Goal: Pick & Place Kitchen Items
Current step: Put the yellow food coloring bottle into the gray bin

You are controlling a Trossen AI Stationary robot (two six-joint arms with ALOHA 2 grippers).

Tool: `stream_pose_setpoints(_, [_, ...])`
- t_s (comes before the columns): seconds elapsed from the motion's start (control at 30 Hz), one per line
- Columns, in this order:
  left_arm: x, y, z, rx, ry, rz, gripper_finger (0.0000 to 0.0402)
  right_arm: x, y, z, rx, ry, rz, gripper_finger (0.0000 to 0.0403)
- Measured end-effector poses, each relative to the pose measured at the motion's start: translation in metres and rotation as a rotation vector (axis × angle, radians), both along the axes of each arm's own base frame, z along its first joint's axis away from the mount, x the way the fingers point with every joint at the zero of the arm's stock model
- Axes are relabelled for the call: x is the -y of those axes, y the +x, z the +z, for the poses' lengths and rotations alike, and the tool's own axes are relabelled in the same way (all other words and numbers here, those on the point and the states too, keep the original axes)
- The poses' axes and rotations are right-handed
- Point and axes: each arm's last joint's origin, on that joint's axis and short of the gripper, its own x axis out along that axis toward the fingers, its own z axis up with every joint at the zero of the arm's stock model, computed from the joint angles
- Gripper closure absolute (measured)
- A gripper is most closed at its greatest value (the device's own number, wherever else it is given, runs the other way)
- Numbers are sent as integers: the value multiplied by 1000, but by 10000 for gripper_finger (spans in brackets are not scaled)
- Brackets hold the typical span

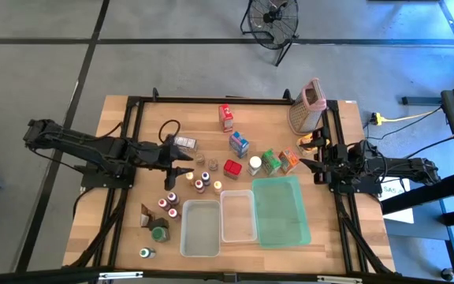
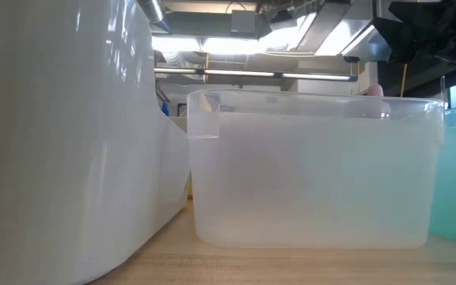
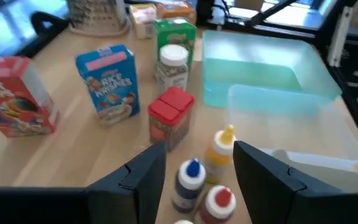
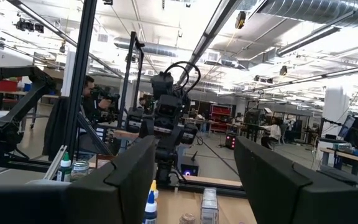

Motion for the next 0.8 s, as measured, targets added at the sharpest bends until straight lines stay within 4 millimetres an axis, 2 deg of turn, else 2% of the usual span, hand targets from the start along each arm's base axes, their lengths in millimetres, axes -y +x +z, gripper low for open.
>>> stream_pose_setpoints(0.27, [-5, 2, 0, 7, 149, 148, 219, 0, 0, 0, -1, 3, 2, 181])
stream_pose_setpoints(0.4, [-6, 2, 1, -1, 222, 160, 219, 0, 0, -1, -10, 3, 4, 181])
stream_pose_setpoints(0.63, [-6, 2, 1, 3, 196, 167, 219, 0, 0, -1, -7, 2, 3, 181])
stream_pose_setpoints(0.8, [-11, 2, 2, 23, 176, 258, 219, 0, 0, -1, -6, 2, 3, 181])
